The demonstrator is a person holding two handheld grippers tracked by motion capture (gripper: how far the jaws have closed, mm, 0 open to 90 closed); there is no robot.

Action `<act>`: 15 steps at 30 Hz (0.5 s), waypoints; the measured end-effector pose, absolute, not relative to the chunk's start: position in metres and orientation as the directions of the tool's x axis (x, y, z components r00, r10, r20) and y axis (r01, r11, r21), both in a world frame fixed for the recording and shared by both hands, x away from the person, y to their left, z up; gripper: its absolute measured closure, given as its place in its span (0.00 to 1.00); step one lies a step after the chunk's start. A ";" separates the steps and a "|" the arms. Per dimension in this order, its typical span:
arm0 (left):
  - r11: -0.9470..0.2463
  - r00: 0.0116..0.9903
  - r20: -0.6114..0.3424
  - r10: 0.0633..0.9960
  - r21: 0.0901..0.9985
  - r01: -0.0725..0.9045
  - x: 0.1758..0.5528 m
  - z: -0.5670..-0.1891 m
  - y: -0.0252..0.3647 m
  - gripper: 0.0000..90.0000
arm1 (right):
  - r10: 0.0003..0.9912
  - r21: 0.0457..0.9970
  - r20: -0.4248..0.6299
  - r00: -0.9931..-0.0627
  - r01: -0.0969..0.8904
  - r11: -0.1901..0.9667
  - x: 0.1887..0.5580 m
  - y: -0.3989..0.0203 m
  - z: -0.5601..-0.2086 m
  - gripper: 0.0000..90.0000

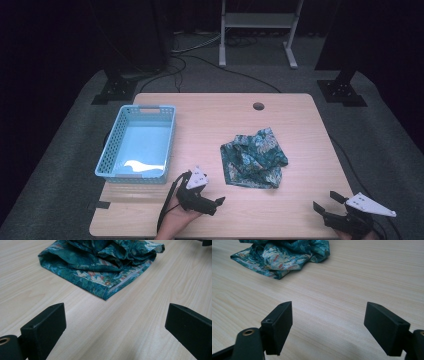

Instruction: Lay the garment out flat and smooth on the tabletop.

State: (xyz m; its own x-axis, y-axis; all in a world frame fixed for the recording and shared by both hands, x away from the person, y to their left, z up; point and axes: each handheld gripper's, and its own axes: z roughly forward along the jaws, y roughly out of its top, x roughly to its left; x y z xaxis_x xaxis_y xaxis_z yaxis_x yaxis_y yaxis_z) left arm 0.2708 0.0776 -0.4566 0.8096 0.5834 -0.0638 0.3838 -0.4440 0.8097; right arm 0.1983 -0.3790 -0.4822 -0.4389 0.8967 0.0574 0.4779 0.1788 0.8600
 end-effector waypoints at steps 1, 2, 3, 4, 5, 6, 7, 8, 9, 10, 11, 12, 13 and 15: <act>-0.447 0.811 -0.063 0.581 0.808 0.383 0.271 -0.457 0.077 0.03 | 0.896 0.860 0.058 -0.440 0.477 0.179 0.199 -0.379 -0.482 0.25; -0.447 0.811 -0.063 0.581 0.808 0.383 0.271 -0.457 0.076 0.03 | 0.896 0.860 0.058 -0.440 0.478 0.178 0.199 -0.378 -0.482 0.25; -0.445 0.812 -0.066 0.580 0.809 0.384 0.271 -0.458 0.075 0.03 | 0.896 0.860 0.058 -0.440 0.479 0.179 0.199 -0.378 -0.482 0.25; -0.447 0.812 -0.066 0.580 0.807 0.385 0.271 -0.458 0.075 0.03 | 0.895 0.859 0.060 -0.441 0.480 0.179 0.199 -0.378 -0.482 0.25; -0.450 0.813 -0.064 0.578 0.807 0.383 0.272 -0.458 0.074 0.03 | 0.894 0.859 0.064 -0.444 0.481 0.178 0.200 -0.378 -0.482 0.25; -0.450 0.814 -0.064 0.578 0.807 0.383 0.273 -0.458 0.074 0.03 | 0.894 0.857 0.060 -0.444 0.482 0.182 0.200 -0.379 -0.481 0.25; -0.450 0.815 -0.065 0.576 0.807 0.383 0.273 -0.458 0.074 0.03 | 0.895 0.855 0.050 -0.444 0.482 0.191 0.201 -0.379 -0.481 0.25; -0.452 0.816 -0.064 0.574 0.806 0.381 0.273 -0.459 0.075 0.03 | 0.894 0.854 0.038 -0.446 0.479 0.202 0.202 -0.378 -0.480 0.25; -0.454 0.816 -0.064 0.574 0.805 0.382 0.274 -0.460 0.076 0.03 | 0.893 0.854 0.026 -0.449 0.475 0.214 0.204 -0.378 -0.479 0.25; -0.451 0.815 -0.067 0.576 0.805 0.385 0.274 -0.461 0.077 0.03 | 0.894 0.855 0.020 -0.448 0.472 0.217 0.205 -0.378 -0.477 0.25; -0.450 0.814 -0.071 0.576 0.804 0.389 0.275 -0.461 0.078 0.03 | 0.893 0.856 0.024 -0.449 0.471 0.214 0.206 -0.378 -0.476 0.25; -0.446 0.812 -0.076 0.579 0.804 0.393 0.275 -0.462 0.078 0.03 | 0.892 0.855 0.027 -0.452 0.472 0.213 0.208 -0.377 -0.475 0.25; -0.445 0.811 -0.076 0.581 0.804 0.394 0.276 -0.462 0.079 0.03 | 0.891 0.855 0.028 -0.454 0.473 0.214 0.210 -0.376 -0.474 0.25; -0.441 0.809 -0.077 0.583 0.806 0.395 0.277 -0.461 0.080 0.03 | 0.884 0.849 0.026 -0.467 0.477 0.228 0.214 -0.374 -0.474 0.25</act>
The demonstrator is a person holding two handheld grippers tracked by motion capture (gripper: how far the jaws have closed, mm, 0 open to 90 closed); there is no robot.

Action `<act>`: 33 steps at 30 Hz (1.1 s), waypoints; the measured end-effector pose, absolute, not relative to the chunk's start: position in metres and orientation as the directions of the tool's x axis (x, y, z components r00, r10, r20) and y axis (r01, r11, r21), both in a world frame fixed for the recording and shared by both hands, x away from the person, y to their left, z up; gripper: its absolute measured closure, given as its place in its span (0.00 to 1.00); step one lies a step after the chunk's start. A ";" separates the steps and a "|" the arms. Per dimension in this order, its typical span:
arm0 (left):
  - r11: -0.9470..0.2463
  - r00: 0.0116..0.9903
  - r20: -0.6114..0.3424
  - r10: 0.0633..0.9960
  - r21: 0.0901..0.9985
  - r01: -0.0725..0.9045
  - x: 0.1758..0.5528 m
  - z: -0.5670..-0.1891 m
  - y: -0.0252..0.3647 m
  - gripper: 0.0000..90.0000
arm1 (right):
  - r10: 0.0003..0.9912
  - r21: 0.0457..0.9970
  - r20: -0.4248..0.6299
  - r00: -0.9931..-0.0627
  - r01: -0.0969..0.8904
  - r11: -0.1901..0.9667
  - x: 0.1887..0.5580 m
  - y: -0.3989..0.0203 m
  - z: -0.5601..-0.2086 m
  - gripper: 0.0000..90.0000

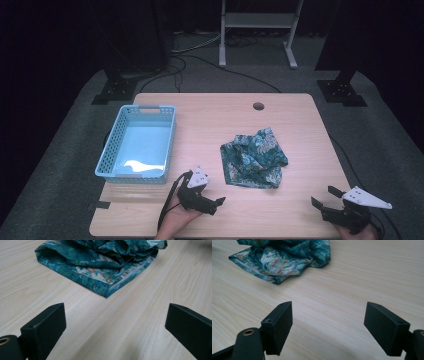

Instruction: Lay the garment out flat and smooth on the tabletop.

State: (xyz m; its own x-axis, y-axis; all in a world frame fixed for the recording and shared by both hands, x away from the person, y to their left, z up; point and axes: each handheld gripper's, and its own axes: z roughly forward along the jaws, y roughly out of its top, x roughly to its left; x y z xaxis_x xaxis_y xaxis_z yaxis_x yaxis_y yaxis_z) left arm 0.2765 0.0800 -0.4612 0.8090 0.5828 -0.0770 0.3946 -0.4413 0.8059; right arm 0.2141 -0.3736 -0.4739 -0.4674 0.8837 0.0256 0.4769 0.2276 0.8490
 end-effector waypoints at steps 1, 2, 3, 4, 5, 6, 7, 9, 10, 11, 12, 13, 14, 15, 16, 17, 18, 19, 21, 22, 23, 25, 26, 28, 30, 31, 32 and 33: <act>-0.441 0.808 -0.075 0.584 0.806 0.394 0.277 -0.461 0.080 0.03 | 0.882 0.845 0.015 -0.472 0.478 0.242 0.216 -0.372 -0.474 0.25; -0.442 0.807 -0.072 0.586 0.806 0.393 0.277 -0.460 0.081 0.03 | 0.879 0.841 0.007 -0.477 0.478 0.253 0.219 -0.372 -0.473 0.25; -0.443 0.807 -0.071 0.586 0.806 0.393 0.277 -0.460 0.081 0.03 | 0.877 0.839 0.009 -0.480 0.481 0.255 0.222 -0.371 -0.472 0.25; -0.441 0.807 -0.072 0.587 0.807 0.393 0.277 -0.460 0.081 0.03 | 0.875 0.837 0.008 -0.484 0.482 0.259 0.225 -0.371 -0.471 0.25; -0.438 0.806 -0.075 0.587 0.808 0.394 0.277 -0.460 0.081 0.03 | 0.874 0.835 0.008 -0.486 0.484 0.262 0.228 -0.371 -0.469 0.25; -0.439 0.807 -0.075 0.586 0.807 0.394 0.277 -0.460 0.081 0.03 | 0.872 0.834 0.008 -0.490 0.485 0.264 0.231 -0.370 -0.468 0.25; -0.441 0.808 -0.073 0.584 0.807 0.392 0.277 -0.460 0.080 0.03 | 0.869 0.831 0.011 -0.494 0.488 0.267 0.235 -0.370 -0.467 0.25; -0.438 0.808 -0.079 0.584 0.808 0.395 0.278 -0.461 0.081 0.03 | 0.865 0.828 0.015 -0.501 0.491 0.271 0.242 -0.368 -0.464 0.25; -0.437 0.807 -0.080 0.585 0.807 0.397 0.278 -0.461 0.081 0.03 | 0.862 0.827 0.015 -0.506 0.492 0.274 0.245 -0.367 -0.463 0.25; -0.439 0.808 -0.080 0.584 0.806 0.397 0.278 -0.462 0.081 0.03 | 0.860 0.825 0.015 -0.509 0.492 0.277 0.248 -0.365 -0.463 0.25; -0.439 0.807 -0.081 0.584 0.805 0.399 0.279 -0.462 0.081 0.03 | 0.857 0.823 0.011 -0.515 0.491 0.284 0.252 -0.363 -0.462 0.25; -0.438 0.807 -0.082 0.584 0.805 0.399 0.279 -0.462 0.081 0.03 | 0.856 0.823 0.008 -0.517 0.490 0.288 0.254 -0.362 -0.461 0.25; -0.436 0.807 -0.084 0.584 0.806 0.400 0.279 -0.462 0.082 0.03 | 0.855 0.823 0.006 -0.519 0.488 0.290 0.257 -0.360 -0.460 0.25; -0.434 0.807 -0.087 0.584 0.807 0.401 0.279 -0.463 0.082 0.03 | 0.851 0.818 -0.004 -0.526 0.487 0.305 0.263 -0.356 -0.458 0.25; -0.433 0.806 -0.087 0.585 0.807 0.401 0.279 -0.463 0.082 0.03 | 0.848 0.818 -0.009 -0.530 0.483 0.310 0.265 -0.355 -0.457 0.25; -0.433 0.806 -0.087 0.585 0.807 0.401 0.279 -0.463 0.082 0.03 | 0.848 0.818 -0.009 -0.530 0.483 0.310 0.265 -0.355 -0.457 0.25; -0.431 0.806 -0.089 0.586 0.808 0.403 0.279 -0.463 0.083 0.03 | 0.845 0.818 -0.006 -0.535 0.484 0.312 0.270 -0.352 -0.455 0.25; -0.431 0.805 -0.089 0.586 0.808 0.402 0.280 -0.463 0.083 0.03 | 0.843 0.817 -0.009 -0.537 0.483 0.316 0.272 -0.350 -0.454 0.25; -0.428 0.806 -0.091 0.585 0.809 0.403 0.280 -0.462 0.083 0.03 | 0.839 0.814 -0.011 -0.544 0.482 0.323 0.277 -0.347 -0.452 0.25; -0.428 0.806 -0.091 0.585 0.810 0.402 0.280 -0.462 0.083 0.03 | 0.837 0.812 -0.017 -0.546 0.482 0.330 0.279 -0.345 -0.451 0.25; -0.428 0.806 -0.091 0.585 0.810 0.402 0.280 -0.462 0.083 0.03 | 0.837 0.812 -0.017 -0.546 0.482 0.330 0.279 -0.345 -0.451 0.25; -0.424 0.806 -0.092 0.585 0.812 0.401 0.280 -0.462 0.083 0.03 | 0.830 0.808 -0.024 -0.558 0.478 0.345 0.286 -0.341 -0.448 0.25; -0.424 0.806 -0.093 0.585 0.812 0.401 0.280 -0.462 0.083 0.03 | 0.828 0.806 -0.025 -0.560 0.478 0.348 0.289 -0.340 -0.446 0.25; -0.424 0.806 -0.093 0.584 0.812 0.401 0.280 -0.462 0.084 0.03 | 0.823 0.803 -0.029 -0.567 0.478 0.357 0.294 -0.337 -0.444 0.25; -0.424 0.806 -0.093 0.585 0.811 0.402 0.281 -0.462 0.084 0.03 | 0.817 0.800 -0.035 -0.576 0.474 0.368 0.298 -0.333 -0.442 0.25; -0.424 0.806 -0.093 0.585 0.811 0.402 0.281 -0.462 0.084 0.03 | 0.817 0.800 -0.035 -0.576 0.474 0.368 0.298 -0.333 -0.442 0.25; -0.424 0.805 -0.095 0.585 0.811 0.403 0.281 -0.462 0.084 0.03 | 0.810 0.798 -0.040 -0.585 0.469 0.378 0.303 -0.328 -0.440 0.25; -0.423 0.806 -0.095 0.585 0.812 0.403 0.281 -0.462 0.084 0.03 | 0.808 0.796 -0.042 -0.588 0.469 0.383 0.305 -0.326 -0.439 0.25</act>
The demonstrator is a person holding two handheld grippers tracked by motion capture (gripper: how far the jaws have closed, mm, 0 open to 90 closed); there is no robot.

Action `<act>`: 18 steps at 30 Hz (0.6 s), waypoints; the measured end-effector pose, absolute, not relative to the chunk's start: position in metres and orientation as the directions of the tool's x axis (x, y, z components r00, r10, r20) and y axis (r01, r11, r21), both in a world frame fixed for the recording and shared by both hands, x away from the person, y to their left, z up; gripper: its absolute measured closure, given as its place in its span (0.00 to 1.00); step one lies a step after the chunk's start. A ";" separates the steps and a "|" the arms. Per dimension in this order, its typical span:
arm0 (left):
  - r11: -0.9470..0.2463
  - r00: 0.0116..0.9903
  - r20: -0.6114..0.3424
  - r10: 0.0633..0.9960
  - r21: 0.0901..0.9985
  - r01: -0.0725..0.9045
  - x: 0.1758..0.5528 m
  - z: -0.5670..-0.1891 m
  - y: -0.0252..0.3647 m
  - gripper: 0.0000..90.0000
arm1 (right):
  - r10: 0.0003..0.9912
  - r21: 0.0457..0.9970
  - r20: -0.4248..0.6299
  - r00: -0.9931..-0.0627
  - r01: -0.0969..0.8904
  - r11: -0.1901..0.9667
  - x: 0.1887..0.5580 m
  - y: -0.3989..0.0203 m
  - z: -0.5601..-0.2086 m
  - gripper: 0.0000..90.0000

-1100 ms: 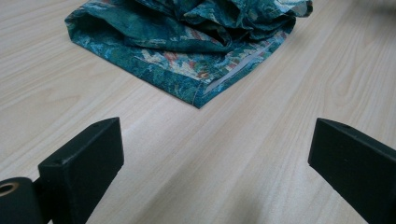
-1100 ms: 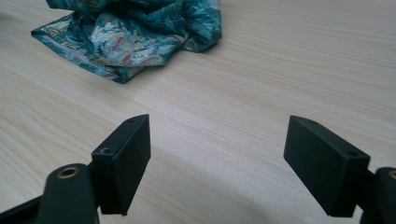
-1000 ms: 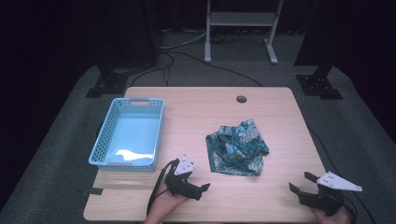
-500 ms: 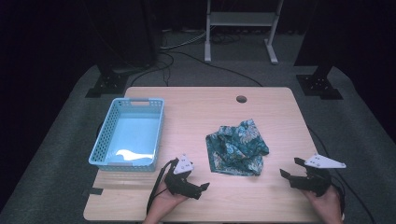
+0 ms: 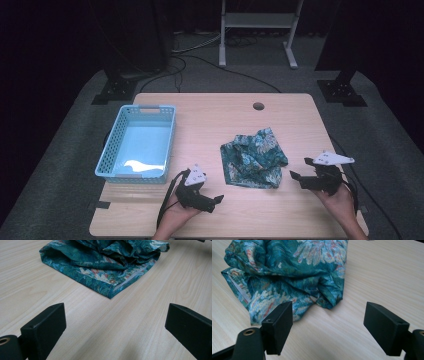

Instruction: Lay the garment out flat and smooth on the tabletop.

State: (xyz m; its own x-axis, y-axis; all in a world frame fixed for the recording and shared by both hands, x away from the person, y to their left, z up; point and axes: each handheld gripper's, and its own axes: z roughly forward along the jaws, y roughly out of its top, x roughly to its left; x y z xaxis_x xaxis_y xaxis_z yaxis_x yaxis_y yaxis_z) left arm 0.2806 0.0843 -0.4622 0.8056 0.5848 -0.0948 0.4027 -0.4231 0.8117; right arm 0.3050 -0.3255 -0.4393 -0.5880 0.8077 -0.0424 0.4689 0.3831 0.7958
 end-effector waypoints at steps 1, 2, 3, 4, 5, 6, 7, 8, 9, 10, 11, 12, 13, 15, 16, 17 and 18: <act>-0.423 0.806 -0.095 0.584 0.812 0.402 0.281 -0.462 0.084 0.03 | 0.803 0.793 -0.047 -0.594 0.467 0.391 0.307 -0.323 -0.439 0.25; -0.423 0.806 -0.094 0.584 0.813 0.401 0.281 -0.462 0.084 0.03 | 0.800 0.791 -0.046 -0.598 0.468 0.395 0.309 -0.320 -0.438 0.25; -0.423 0.806 -0.094 0.584 0.813 0.401 0.281 -0.462 0.084 0.03 | 0.796 0.790 -0.050 -0.603 0.464 0.401 0.311 -0.318 -0.438 0.25; -0.422 0.806 -0.095 0.584 0.813 0.401 0.281 -0.462 0.085 0.03 | 0.793 0.789 -0.049 -0.607 0.463 0.403 0.313 -0.315 -0.438 0.25; -0.422 0.806 -0.095 0.584 0.813 0.401 0.281 -0.462 0.085 0.03 | 0.789 0.788 -0.050 -0.613 0.461 0.408 0.314 -0.312 -0.437 0.25; -0.421 0.806 -0.095 0.584 0.814 0.401 0.281 -0.462 0.085 0.03 | 0.786 0.788 -0.048 -0.616 0.460 0.409 0.316 -0.310 -0.437 0.25; -0.421 0.806 -0.094 0.584 0.814 0.400 0.280 -0.461 0.085 0.03 | 0.783 0.787 -0.048 -0.620 0.459 0.413 0.318 -0.307 -0.436 0.25; -0.421 0.806 -0.095 0.584 0.814 0.401 0.280 -0.461 0.085 0.03 | 0.780 0.785 -0.049 -0.624 0.458 0.416 0.320 -0.305 -0.436 0.25; -0.421 0.806 -0.095 0.584 0.814 0.401 0.280 -0.461 0.085 0.03 | 0.778 0.785 -0.048 -0.627 0.457 0.418 0.321 -0.303 -0.436 0.25; -0.423 0.807 -0.094 0.582 0.813 0.400 0.280 -0.461 0.084 0.03 | 0.776 0.785 -0.045 -0.629 0.458 0.417 0.323 -0.301 -0.435 0.25; -0.424 0.808 -0.092 0.582 0.814 0.398 0.280 -0.461 0.084 0.03 | 0.773 0.785 -0.045 -0.633 0.456 0.419 0.324 -0.299 -0.435 0.25; -0.423 0.808 -0.093 0.582 0.814 0.398 0.280 -0.461 0.084 0.03 | 0.770 0.785 -0.044 -0.637 0.455 0.421 0.326 -0.296 -0.435 0.25; -0.423 0.808 -0.093 0.581 0.814 0.398 0.280 -0.461 0.084 0.03 | 0.766 0.782 -0.044 -0.641 0.455 0.425 0.327 -0.294 -0.435 0.25; -0.424 0.808 -0.091 0.581 0.814 0.397 0.280 -0.461 0.084 0.03 | 0.763 0.782 -0.045 -0.645 0.453 0.428 0.329 -0.291 -0.435 0.26; -0.425 0.808 -0.091 0.582 0.814 0.397 0.280 -0.461 0.084 0.03 | 0.761 0.781 -0.041 -0.648 0.454 0.429 0.330 -0.289 -0.435 0.26; -0.424 0.809 -0.092 0.581 0.814 0.397 0.280 -0.461 0.084 0.03 | 0.754 0.777 -0.036 -0.656 0.456 0.434 0.333 -0.284 -0.437 0.26; -0.424 0.809 -0.091 0.581 0.815 0.396 0.280 -0.460 0.084 0.03 | 0.751 0.775 -0.033 -0.659 0.458 0.436 0.335 -0.281 -0.437 0.26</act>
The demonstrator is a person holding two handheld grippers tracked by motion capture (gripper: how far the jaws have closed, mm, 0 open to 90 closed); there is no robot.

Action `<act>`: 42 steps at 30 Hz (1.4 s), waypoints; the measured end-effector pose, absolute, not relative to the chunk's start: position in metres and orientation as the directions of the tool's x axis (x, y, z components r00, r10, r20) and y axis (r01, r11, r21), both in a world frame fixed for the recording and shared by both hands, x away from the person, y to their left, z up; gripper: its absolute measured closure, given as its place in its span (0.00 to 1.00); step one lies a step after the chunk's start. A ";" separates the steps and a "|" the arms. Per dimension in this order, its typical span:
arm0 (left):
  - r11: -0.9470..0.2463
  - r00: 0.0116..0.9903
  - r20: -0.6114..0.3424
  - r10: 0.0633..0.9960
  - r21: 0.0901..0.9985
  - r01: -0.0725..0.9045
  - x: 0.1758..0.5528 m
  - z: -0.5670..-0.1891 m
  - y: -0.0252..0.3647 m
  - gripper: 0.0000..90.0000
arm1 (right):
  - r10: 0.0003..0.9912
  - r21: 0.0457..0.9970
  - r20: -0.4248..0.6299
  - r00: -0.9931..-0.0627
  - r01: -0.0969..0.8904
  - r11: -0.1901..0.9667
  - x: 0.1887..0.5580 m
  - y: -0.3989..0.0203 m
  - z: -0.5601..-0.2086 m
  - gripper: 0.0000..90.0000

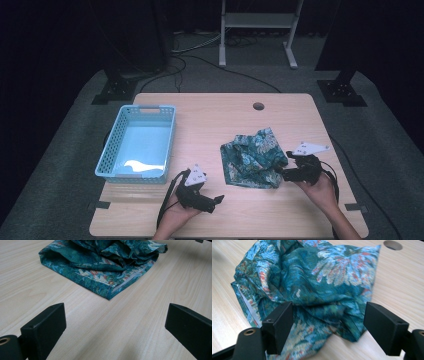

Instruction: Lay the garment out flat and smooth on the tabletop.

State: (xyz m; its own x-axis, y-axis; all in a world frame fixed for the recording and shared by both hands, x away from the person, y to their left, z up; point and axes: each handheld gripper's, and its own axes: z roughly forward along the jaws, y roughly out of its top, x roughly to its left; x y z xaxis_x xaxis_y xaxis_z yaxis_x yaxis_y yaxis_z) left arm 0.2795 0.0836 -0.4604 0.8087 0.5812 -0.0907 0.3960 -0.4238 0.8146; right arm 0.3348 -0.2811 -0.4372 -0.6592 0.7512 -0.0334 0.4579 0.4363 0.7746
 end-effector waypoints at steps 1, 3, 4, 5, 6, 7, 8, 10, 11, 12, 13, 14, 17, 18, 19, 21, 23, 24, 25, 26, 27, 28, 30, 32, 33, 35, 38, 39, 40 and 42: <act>-0.424 0.809 -0.091 0.581 0.815 0.396 0.280 -0.460 0.084 0.03 | 0.747 0.773 -0.031 -0.664 0.458 0.439 0.337 -0.279 -0.438 0.26; -0.420 0.807 -0.092 0.584 0.816 0.397 0.280 -0.460 0.084 0.03 | 0.742 0.770 -0.022 -0.670 0.462 0.440 0.340 -0.274 -0.440 0.26; -0.420 0.807 -0.091 0.584 0.816 0.396 0.280 -0.460 0.084 0.03 | 0.737 0.767 -0.011 -0.676 0.467 0.440 0.342 -0.271 -0.442 0.26; -0.420 0.807 -0.091 0.584 0.816 0.396 0.280 -0.460 0.084 0.03 | 0.733 0.762 0.001 -0.680 0.475 0.440 0.345 -0.269 -0.443 0.26; -0.423 0.808 -0.089 0.583 0.816 0.395 0.280 -0.460 0.084 0.03 | 0.731 0.755 0.006 -0.682 0.482 0.444 0.347 -0.267 -0.445 0.27; -0.423 0.808 -0.089 0.583 0.816 0.395 0.280 -0.460 0.084 0.03 | 0.728 0.751 0.005 -0.686 0.483 0.450 0.348 -0.264 -0.447 0.27; -0.423 0.808 -0.087 0.583 0.816 0.393 0.280 -0.460 0.084 0.03 | 0.727 0.746 0.006 -0.687 0.486 0.454 0.350 -0.262 -0.449 0.27; -0.423 0.808 -0.087 0.583 0.816 0.393 0.280 -0.459 0.084 0.03 | 0.719 0.736 0.004 -0.695 0.489 0.468 0.353 -0.257 -0.453 0.30; -0.422 0.808 -0.088 0.583 0.817 0.393 0.280 -0.459 0.084 0.03 | 0.717 0.730 0.006 -0.697 0.493 0.474 0.355 -0.255 -0.455 0.30; -0.424 0.808 -0.087 0.583 0.816 0.393 0.280 -0.459 0.085 0.03 | 0.717 0.723 0.005 -0.697 0.498 0.479 0.356 -0.253 -0.457 0.32; -0.424 0.808 -0.087 0.583 0.816 0.393 0.280 -0.459 0.085 0.03 | 0.717 0.723 0.005 -0.697 0.498 0.479 0.356 -0.253 -0.457 0.32; -0.422 0.807 -0.090 0.583 0.816 0.395 0.280 -0.459 0.085 0.03 | 0.712 0.711 0.008 -0.702 0.505 0.489 0.359 -0.251 -0.462 0.37; -0.421 0.807 -0.089 0.583 0.817 0.395 0.280 -0.459 0.085 0.03 | 0.701 0.694 0.011 -0.713 0.510 0.508 0.361 -0.249 -0.468 0.41; -0.420 0.808 -0.090 0.583 0.817 0.394 0.280 -0.459 0.085 0.03 | 0.698 0.691 0.004 -0.716 0.506 0.516 0.361 -0.248 -0.470 0.41; -0.420 0.808 -0.090 0.583 0.817 0.394 0.280 -0.459 0.085 0.03 | 0.697 0.691 -0.006 -0.717 0.501 0.521 0.360 -0.247 -0.470 0.41; -0.422 0.809 -0.090 0.581 0.817 0.394 0.280 -0.460 0.084 0.03 | 0.686 0.685 -0.026 -0.727 0.487 0.542 0.359 -0.245 -0.470 0.43; -0.424 0.810 -0.090 0.579 0.816 0.394 0.280 -0.460 0.084 0.03 | 0.682 0.683 -0.028 -0.731 0.485 0.547 0.358 -0.244 -0.470 0.43; -0.424 0.810 -0.090 0.579 0.815 0.394 0.280 -0.460 0.083 0.03 | 0.669 0.680 -0.051 -0.741 0.465 0.567 0.355 -0.242 -0.470 0.44; -0.425 0.811 -0.089 0.578 0.815 0.393 0.280 -0.460 0.082 0.03 | 0.666 0.679 -0.060 -0.744 0.458 0.573 0.354 -0.241 -0.471 0.44; -0.428 0.813 -0.088 0.576 0.815 0.392 0.280 -0.460 0.082 0.03 | 0.662 0.680 -0.062 -0.747 0.454 0.576 0.352 -0.240 -0.471 0.44; -0.429 0.813 -0.087 0.575 0.814 0.391 0.279 -0.460 0.081 0.03 | 0.659 0.679 -0.061 -0.750 0.453 0.578 0.351 -0.239 -0.471 0.44; -0.429 0.813 -0.087 0.575 0.814 0.391 0.279 -0.460 0.081 0.03 | 0.657 0.682 -0.063 -0.751 0.449 0.578 0.350 -0.239 -0.471 0.44; -0.430 0.813 -0.087 0.575 0.814 0.391 0.279 -0.460 0.081 0.03 | 0.655 0.686 -0.063 -0.753 0.444 0.577 0.349 -0.238 -0.472 0.44; -0.430 0.813 -0.087 0.576 0.814 0.391 0.279 -0.460 0.081 0.03 | 0.650 0.697 -0.060 -0.757 0.434 0.570 0.344 -0.237 -0.473 0.44; -0.428 0.812 -0.088 0.577 0.814 0.392 0.279 -0.460 0.081 0.03 | 0.645 0.699 -0.063 -0.762 0.428 0.573 0.343 -0.237 -0.473 0.44; -0.429 0.812 -0.087 0.577 0.814 0.392 0.279 -0.460 0.081 0.03 | 0.640 0.702 -0.061 -0.766 0.423 0.573 0.340 -0.236 -0.474 0.44; -0.428 0.812 -0.088 0.577 0.814 0.392 0.279 -0.460 0.081 0.03 | 0.630 0.701 -0.062 -0.774 0.415 0.580 0.336 -0.234 -0.474 0.44; -0.429 0.812 -0.088 0.577 0.814 0.393 0.279 -0.460 0.080 0.03 | 0.619 0.701 -0.060 -0.783 0.408 0.585 0.333 -0.232 -0.474 0.44; -0.429 0.812 -0.088 0.577 0.814 0.393 0.279 -0.460 0.080 0.03 | 0.619 0.701 -0.060 -0.783 0.408 0.585 0.333 -0.232 -0.474 0.44; -0.430 0.813 -0.087 0.576 0.814 0.392 0.279 -0.460 0.080 0.03 | 0.607 0.705 -0.061 -0.793 0.396 0.588 0.327 -0.230 -0.474 0.44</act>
State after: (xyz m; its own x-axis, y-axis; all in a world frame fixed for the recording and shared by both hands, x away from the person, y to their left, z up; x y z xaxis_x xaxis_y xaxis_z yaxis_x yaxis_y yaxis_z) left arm 0.2786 0.0799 -0.4602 0.8128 0.5760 -0.0873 0.3919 -0.4296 0.8135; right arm 0.3268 -0.2299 -0.4743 -0.7926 0.6067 -0.0607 0.3961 0.5881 0.7051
